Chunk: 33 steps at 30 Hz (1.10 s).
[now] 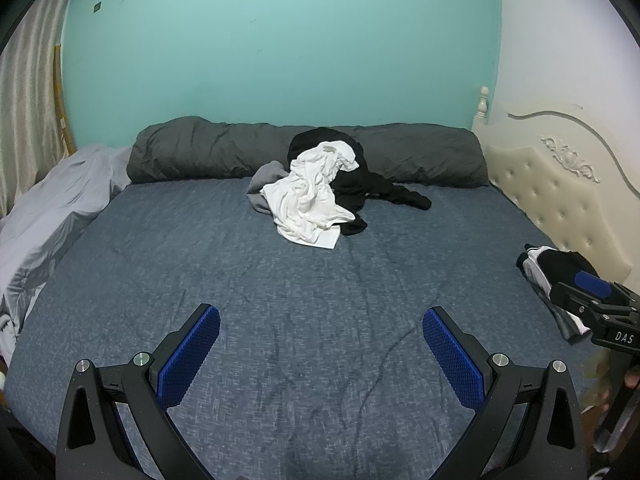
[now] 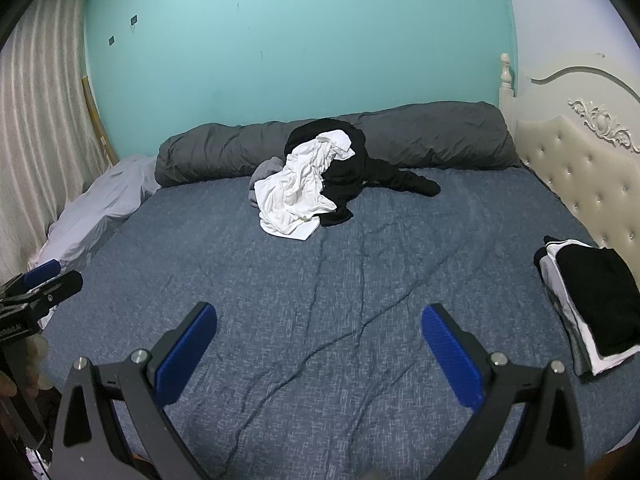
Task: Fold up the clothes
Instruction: 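Reach the right gripper to the white shirt hem and close on it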
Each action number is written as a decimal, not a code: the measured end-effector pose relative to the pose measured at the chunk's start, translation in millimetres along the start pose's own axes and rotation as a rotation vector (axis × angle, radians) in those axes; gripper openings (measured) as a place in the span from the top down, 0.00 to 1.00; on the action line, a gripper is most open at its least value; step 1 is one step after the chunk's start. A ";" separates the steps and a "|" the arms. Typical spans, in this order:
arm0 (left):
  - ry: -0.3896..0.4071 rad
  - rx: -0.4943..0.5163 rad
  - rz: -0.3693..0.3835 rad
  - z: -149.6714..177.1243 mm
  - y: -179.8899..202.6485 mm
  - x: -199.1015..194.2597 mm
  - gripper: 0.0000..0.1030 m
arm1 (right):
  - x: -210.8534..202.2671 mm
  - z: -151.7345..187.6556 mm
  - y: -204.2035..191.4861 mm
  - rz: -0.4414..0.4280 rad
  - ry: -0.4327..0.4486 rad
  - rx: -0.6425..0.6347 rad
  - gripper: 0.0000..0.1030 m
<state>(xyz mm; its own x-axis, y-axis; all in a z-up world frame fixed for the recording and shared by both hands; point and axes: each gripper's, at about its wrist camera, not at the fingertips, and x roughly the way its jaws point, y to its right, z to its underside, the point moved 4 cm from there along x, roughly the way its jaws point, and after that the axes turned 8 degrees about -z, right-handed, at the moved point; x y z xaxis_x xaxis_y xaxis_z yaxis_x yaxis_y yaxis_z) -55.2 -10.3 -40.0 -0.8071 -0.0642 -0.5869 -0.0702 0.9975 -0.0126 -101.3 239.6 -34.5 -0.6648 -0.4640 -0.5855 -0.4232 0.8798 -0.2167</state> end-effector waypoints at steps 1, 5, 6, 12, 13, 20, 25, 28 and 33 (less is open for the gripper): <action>-0.001 0.001 -0.002 -0.6 -0.8 2.6 0.00 | 2.9 -0.4 1.2 -0.006 -0.002 0.004 0.00; -0.010 0.008 -0.015 -4.3 -2.7 19.5 0.00 | 16.9 -0.9 5.7 -0.016 -0.014 0.016 0.00; -0.012 0.010 -0.015 -4.8 -3.4 23.1 0.00 | 21.5 -0.8 6.5 -0.019 -0.020 0.015 0.00; -0.021 0.015 -0.025 -15.0 -5.2 60.1 0.00 | 60.8 -2.4 10.7 -0.049 -0.056 -0.010 0.00; -0.026 0.011 -0.025 -17.2 -5.7 69.4 0.00 | 67.8 -3.7 11.3 -0.052 -0.058 -0.017 0.00; -0.040 0.003 -0.040 -31.0 -9.0 137.0 0.00 | 140.9 -20.8 28.4 -0.084 -0.082 -0.011 0.00; -0.061 -0.012 -0.055 -42.0 -17.3 206.7 0.00 | 216.0 -33.0 43.3 -0.076 -0.124 -0.038 0.00; -0.068 -0.012 -0.064 -45.4 -21.5 250.1 0.00 | 265.2 -40.3 54.1 -0.082 -0.139 -0.032 0.00; -0.109 -0.052 -0.056 -45.5 -26.3 323.3 0.00 | 346.2 -51.1 69.4 -0.092 -0.177 -0.013 0.00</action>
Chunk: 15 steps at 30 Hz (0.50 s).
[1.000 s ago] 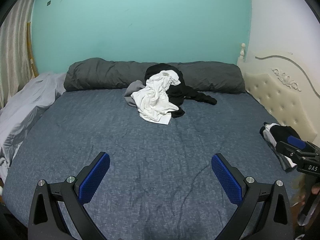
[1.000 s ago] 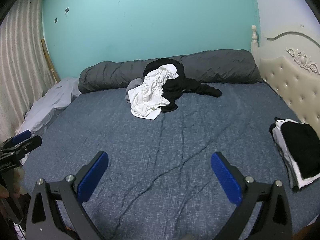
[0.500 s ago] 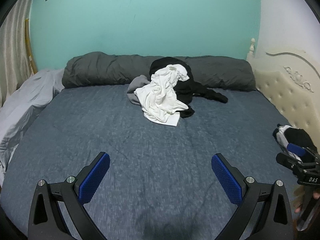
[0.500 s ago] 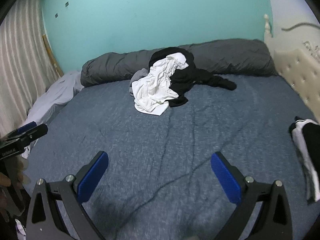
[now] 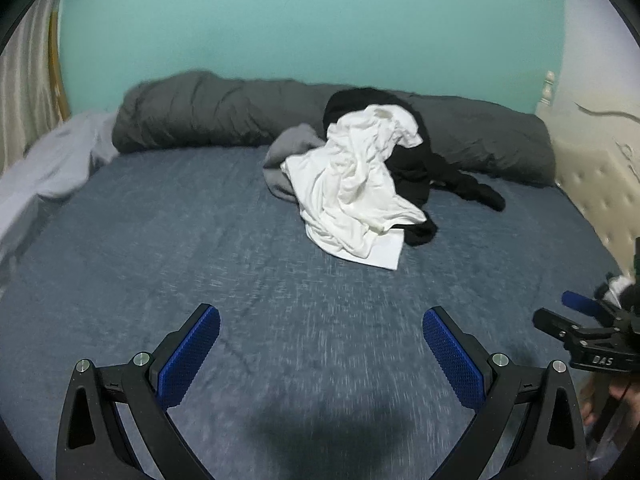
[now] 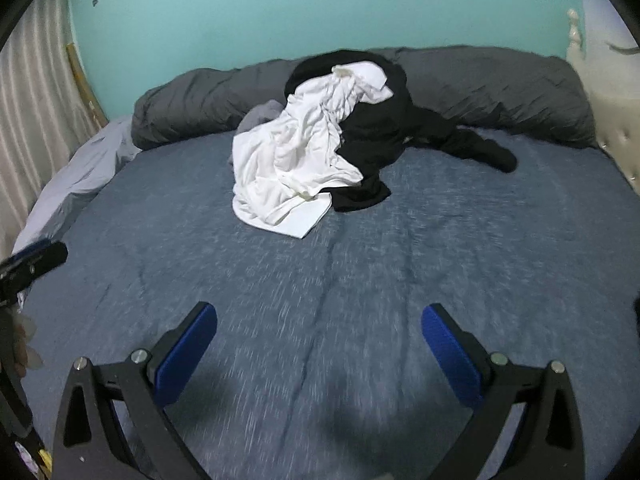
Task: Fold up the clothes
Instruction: 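Reach the right gripper to the white shirt hem and close on it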
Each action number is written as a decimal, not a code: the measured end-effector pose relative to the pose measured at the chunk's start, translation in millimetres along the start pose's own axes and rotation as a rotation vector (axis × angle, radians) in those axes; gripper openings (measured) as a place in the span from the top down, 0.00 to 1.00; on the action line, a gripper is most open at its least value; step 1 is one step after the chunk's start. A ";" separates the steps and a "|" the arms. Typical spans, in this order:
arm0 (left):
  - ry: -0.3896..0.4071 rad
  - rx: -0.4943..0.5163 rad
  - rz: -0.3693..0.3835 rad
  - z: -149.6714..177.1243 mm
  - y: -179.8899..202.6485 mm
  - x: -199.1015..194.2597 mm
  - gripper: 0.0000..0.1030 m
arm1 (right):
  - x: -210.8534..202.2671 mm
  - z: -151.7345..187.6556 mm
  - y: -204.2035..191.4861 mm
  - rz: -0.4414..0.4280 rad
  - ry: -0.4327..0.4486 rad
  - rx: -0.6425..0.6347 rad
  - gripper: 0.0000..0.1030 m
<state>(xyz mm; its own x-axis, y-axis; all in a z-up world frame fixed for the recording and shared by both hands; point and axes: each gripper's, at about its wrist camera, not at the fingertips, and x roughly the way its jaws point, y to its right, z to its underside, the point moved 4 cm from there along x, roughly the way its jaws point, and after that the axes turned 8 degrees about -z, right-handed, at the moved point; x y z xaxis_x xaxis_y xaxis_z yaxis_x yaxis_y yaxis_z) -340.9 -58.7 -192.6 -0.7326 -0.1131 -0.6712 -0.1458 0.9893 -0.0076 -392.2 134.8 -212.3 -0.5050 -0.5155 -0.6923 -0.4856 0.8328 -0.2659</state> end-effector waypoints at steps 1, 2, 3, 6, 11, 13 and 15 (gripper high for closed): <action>-0.014 -0.003 -0.003 -0.5 0.3 14.4 0.00 | 12.4 -4.4 3.5 0.001 -0.009 0.004 0.00; -0.028 -0.007 -0.007 -0.9 0.5 28.3 0.00 | 25.1 -9.1 6.1 0.001 -0.018 0.006 0.00; -0.044 -0.011 -0.008 -1.2 0.8 41.3 0.00 | 37.8 -13.9 8.4 0.000 -0.028 0.006 0.00; -0.077 -0.018 -0.001 -3.7 0.2 69.4 0.00 | 68.1 -27.0 11.6 -0.009 -0.052 0.008 0.01; -0.095 -0.019 -0.026 -16.0 -5.5 100.8 0.00 | 113.4 -50.5 1.7 -0.051 -0.077 0.003 0.05; -0.107 -0.017 -0.034 -20.0 -8.6 112.8 0.00 | 136.9 -56.9 -3.3 -0.067 -0.104 0.008 0.11; -0.121 -0.021 -0.032 -22.9 -13.1 123.4 0.00 | 158.7 -60.6 -8.2 -0.083 -0.132 0.012 0.17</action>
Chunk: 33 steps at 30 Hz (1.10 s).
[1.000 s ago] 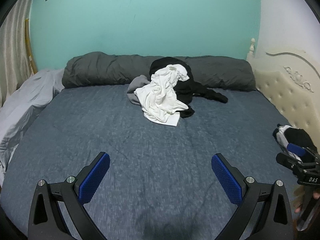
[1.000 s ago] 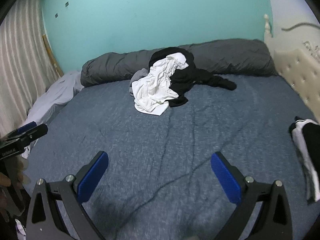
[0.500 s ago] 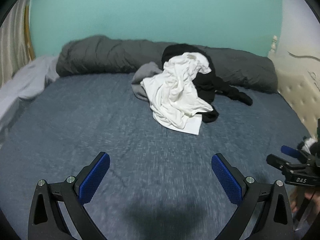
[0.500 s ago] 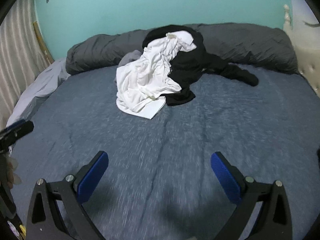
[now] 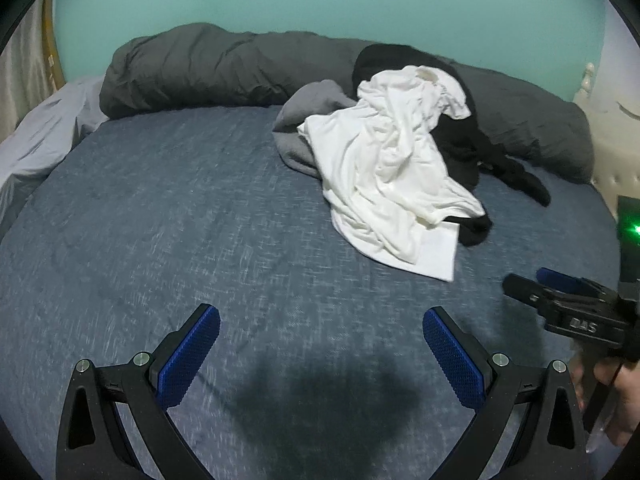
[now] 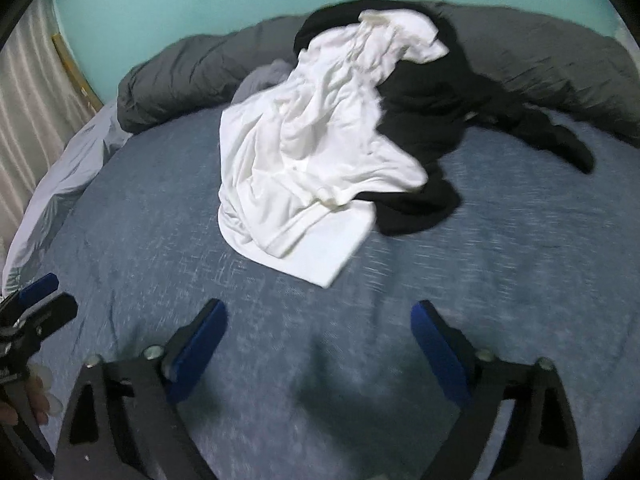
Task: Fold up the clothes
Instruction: 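Reach the right gripper to the white shirt hem and close on it, then pull the white shirt off the black clothes and lay it flat with the right gripper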
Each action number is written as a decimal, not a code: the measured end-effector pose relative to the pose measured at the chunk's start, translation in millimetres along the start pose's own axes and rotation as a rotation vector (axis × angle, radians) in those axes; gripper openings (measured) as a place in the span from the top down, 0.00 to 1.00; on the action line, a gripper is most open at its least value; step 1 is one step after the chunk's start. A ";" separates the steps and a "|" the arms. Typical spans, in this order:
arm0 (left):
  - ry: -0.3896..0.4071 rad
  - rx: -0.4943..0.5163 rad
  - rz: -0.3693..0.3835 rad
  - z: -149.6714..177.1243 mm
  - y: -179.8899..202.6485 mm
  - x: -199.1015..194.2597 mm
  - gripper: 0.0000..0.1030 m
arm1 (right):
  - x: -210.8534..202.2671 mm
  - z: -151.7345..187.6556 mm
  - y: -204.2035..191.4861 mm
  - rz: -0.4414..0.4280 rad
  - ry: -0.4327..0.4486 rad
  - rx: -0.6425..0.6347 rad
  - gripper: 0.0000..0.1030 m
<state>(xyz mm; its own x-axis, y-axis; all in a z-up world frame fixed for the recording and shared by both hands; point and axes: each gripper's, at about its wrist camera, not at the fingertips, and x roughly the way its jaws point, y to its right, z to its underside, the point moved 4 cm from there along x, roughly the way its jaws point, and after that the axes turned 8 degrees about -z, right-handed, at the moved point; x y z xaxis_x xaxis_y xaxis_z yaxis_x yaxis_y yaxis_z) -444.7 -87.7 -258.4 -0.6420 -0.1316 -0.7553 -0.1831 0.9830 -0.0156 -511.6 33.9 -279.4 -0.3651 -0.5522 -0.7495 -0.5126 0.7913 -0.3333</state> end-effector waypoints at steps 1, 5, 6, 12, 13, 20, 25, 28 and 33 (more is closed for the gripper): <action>-0.006 -0.003 0.002 -1.8 -2.1 4.6 0.00 | 9.3 -2.9 -1.5 -0.005 -0.008 -0.004 0.19; -0.030 -0.013 0.010 -4.0 -9.3 22.3 0.00 | 45.5 -13.4 -5.2 -0.020 -0.039 -0.015 0.25; -0.036 -0.015 0.012 -4.4 -11.1 26.6 0.00 | 53.0 -15.8 -5.3 -0.026 -0.042 -0.011 0.28; -0.062 -0.022 0.012 -3.4 -19.7 48.7 0.00 | 93.3 -26.4 -11.2 -0.022 -0.069 -0.033 0.37; -0.067 -0.022 0.011 -2.9 -20.7 52.0 0.00 | 98.4 -27.6 -11.8 -0.017 -0.070 -0.037 0.38; -0.088 -0.018 0.007 -0.3 -25.2 63.6 0.00 | 128.4 -30.4 -14.9 0.004 -0.121 -0.058 0.54; -0.094 -0.018 0.010 3.6 -26.2 63.0 0.00 | 123.6 -29.8 -18.0 -0.019 -0.107 -0.084 0.86; -0.089 -0.027 0.042 7.5 -24.9 57.1 0.00 | 110.8 -26.9 -21.0 -0.034 -0.079 -0.103 0.88; -0.062 0.008 0.041 13.9 -18.5 40.8 0.00 | 75.3 -16.0 -28.3 -0.065 -0.022 -0.130 0.93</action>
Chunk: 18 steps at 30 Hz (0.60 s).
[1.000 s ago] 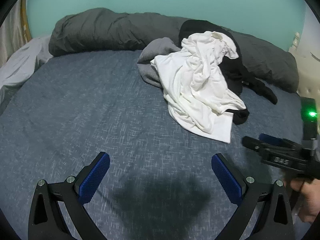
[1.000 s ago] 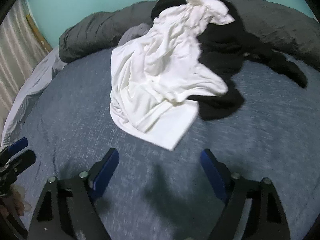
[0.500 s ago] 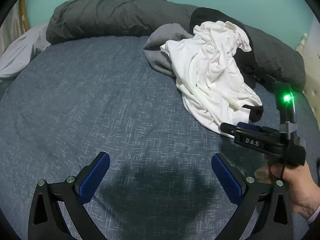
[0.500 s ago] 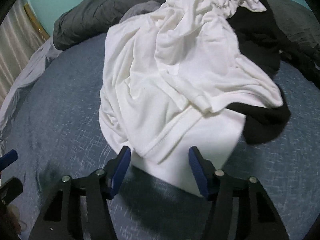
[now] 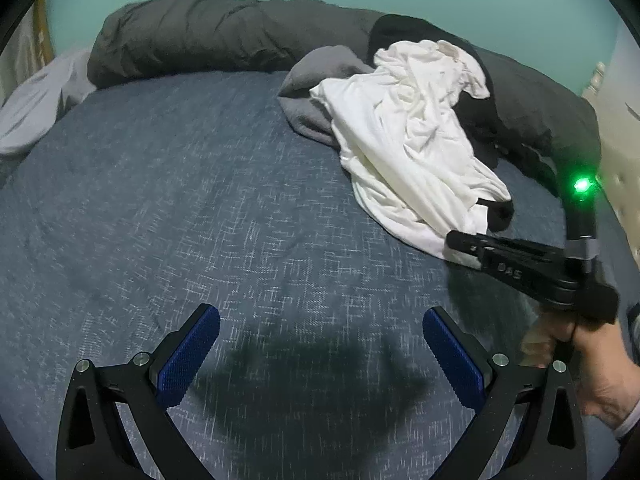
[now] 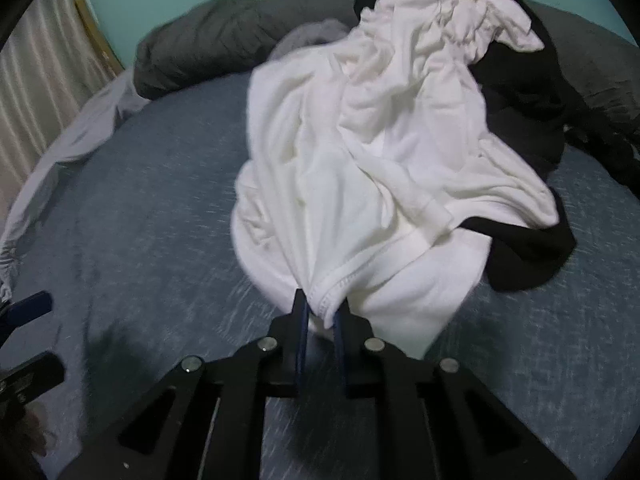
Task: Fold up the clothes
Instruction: 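Pull the white shirt off the black clothes and lay it flat with the right gripper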
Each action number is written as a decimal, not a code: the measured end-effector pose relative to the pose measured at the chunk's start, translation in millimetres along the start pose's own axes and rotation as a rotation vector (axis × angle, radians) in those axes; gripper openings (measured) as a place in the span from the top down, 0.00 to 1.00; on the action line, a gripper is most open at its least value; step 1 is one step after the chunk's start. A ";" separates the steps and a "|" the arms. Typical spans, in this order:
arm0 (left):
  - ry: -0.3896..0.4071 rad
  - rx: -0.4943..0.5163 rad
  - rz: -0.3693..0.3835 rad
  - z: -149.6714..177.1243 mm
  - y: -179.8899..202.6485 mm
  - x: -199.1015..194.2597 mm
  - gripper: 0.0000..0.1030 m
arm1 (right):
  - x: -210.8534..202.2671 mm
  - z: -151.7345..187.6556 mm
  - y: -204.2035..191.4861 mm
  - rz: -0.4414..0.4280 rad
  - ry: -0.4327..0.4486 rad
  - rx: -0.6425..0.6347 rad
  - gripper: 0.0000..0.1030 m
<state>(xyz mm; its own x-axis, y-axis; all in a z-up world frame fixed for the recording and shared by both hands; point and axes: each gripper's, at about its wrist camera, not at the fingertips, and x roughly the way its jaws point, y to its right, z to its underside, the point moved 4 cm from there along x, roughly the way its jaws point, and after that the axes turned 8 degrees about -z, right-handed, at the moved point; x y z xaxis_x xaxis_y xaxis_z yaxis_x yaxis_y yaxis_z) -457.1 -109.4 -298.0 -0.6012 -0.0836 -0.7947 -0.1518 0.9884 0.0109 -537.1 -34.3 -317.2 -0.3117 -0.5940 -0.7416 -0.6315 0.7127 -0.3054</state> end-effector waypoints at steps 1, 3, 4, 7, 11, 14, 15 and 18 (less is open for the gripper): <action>0.007 0.006 0.000 2.3 1.8 -4.9 0.00 | -8.0 3.0 -3.0 -0.007 0.010 -0.010 0.94; 0.021 0.014 0.004 6.7 4.7 -14.3 0.00 | -24.2 9.1 -11.4 -0.023 0.028 -0.027 0.94; 0.028 0.014 0.010 9.5 6.3 -19.9 0.00 | -31.2 12.5 -15.5 -0.030 0.036 -0.031 0.94; 0.048 0.019 0.024 17.1 10.4 -35.0 0.00 | -51.6 21.4 -23.9 -0.040 0.066 -0.035 0.94; 0.083 0.039 0.039 31.0 17.2 -59.4 0.00 | -81.5 32.4 -33.7 -0.047 0.108 -0.042 0.94; 0.116 0.052 0.047 40.0 23.4 -79.5 0.00 | -110.1 43.4 -43.6 -0.051 0.134 -0.063 0.94; 0.126 0.057 0.053 43.3 26.1 -87.2 0.00 | -119.3 48.0 -47.8 -0.052 0.141 -0.067 0.94; 0.152 0.071 0.075 53.7 35.3 -113.2 0.00 | -146.8 62.5 -61.7 -0.053 0.161 -0.077 0.94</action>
<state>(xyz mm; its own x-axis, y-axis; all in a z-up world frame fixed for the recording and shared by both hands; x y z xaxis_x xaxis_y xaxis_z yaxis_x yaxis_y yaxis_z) -352.2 -58.2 -240.2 -0.7214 -0.0225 -0.6922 -0.0495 0.9986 0.0191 -408.0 32.2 -226.8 -0.3825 -0.6865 -0.6183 -0.7007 0.6518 -0.2903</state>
